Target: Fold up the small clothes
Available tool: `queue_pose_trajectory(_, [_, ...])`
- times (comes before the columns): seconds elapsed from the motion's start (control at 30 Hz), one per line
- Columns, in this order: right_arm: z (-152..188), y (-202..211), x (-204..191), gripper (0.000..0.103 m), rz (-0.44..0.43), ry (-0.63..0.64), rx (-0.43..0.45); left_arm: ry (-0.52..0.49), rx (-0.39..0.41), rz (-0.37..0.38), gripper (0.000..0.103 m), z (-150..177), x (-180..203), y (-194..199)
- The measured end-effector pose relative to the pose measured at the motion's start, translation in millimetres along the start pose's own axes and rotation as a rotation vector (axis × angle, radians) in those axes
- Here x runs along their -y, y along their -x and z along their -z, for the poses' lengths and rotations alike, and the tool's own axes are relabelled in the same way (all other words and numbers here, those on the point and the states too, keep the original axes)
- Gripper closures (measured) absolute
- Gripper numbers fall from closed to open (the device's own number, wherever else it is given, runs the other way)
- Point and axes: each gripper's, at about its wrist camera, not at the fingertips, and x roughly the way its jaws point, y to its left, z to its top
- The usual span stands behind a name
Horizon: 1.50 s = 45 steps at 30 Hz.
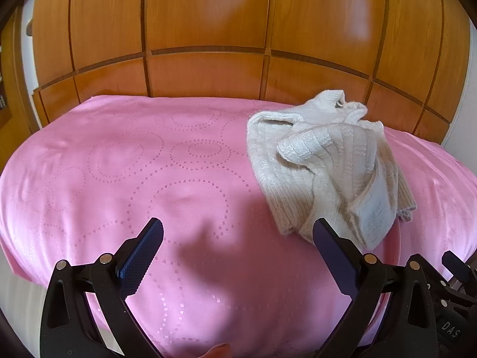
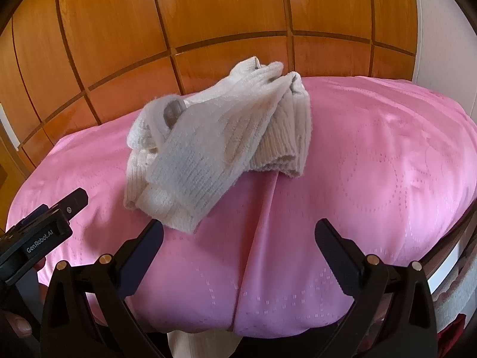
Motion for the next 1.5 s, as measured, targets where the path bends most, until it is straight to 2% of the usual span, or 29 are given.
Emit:
queue_pose_trajectory(0.5, [-10,4,-2,0.002,-0.03,0.022,0.045,0.003,-0.017,0.007,0.004,0,-4,-5])
queue_pose_trajectory(0.57, [-16,4,0,0.005,-0.035,0.024,0.061,0.015,-0.02,0.017,0.004,-2,-10,-7])
queue_pose_trajectory(0.73, [-43,-4,5,0.02,-0.055,0.005,0.09,0.098,-0.048,0.064,0.004,-5,-36,-13])
queue_pose_trajectory(0.8, [-52,-9,3,0.021,-0.075,-0.005,0.087,0.116,-0.053,0.094,0.004,-6,-42,-14])
queue_pose_trajectory(0.87, [-66,-18,-5,0.024,-0.114,-0.003,0.089,0.123,-0.053,0.142,0.009,-9,-46,-12])
queue_pose_trajectory(0.9, [-72,-24,-10,0.03,-0.124,0.008,0.088,0.122,-0.051,0.165,0.012,-10,-46,-12])
queue_pose_trajectory(0.93, [-76,-31,-14,0.038,-0.117,0.021,0.073,0.118,-0.054,0.199,0.018,-12,-45,-11])
queue_pose_trajectory(0.97, [-80,-38,-16,0.042,-0.111,0.028,0.055,0.11,-0.059,0.232,0.019,-14,-44,-11])
queue_pose_trajectory(1.1, [-92,-85,-21,0.044,-0.149,-0.006,-0.079,0.076,-0.056,0.332,0.019,-21,-31,-10])
queue_pose_trajectory(1.17, [-93,-98,-25,0.049,-0.159,0.007,-0.109,0.05,-0.06,0.404,0.019,-28,-18,-9])
queue_pose_trajectory(1.2, [-93,-105,-27,0.063,-0.161,0.022,-0.129,0.046,-0.064,0.437,0.019,-32,-13,-9])
queue_pose_trajectory(1.23, [-93,-109,-27,0.088,-0.168,0.038,-0.152,0.041,-0.071,0.473,0.019,-38,-6,-11])
queue_pose_trajectory(1.27, [-93,-113,-26,0.096,-0.177,0.053,-0.179,0.034,-0.078,0.499,0.019,-44,1,-14])
queue_pose_trajectory(1.37, [-99,-102,-2,0.097,-0.138,0.043,-0.134,-0.016,-0.105,0.537,0.019,-55,28,-26])
queue_pose_trajectory(1.5, [-122,-74,52,0.097,0.005,0.03,-0.007,-0.116,-0.152,0.458,0.019,-54,61,-52])
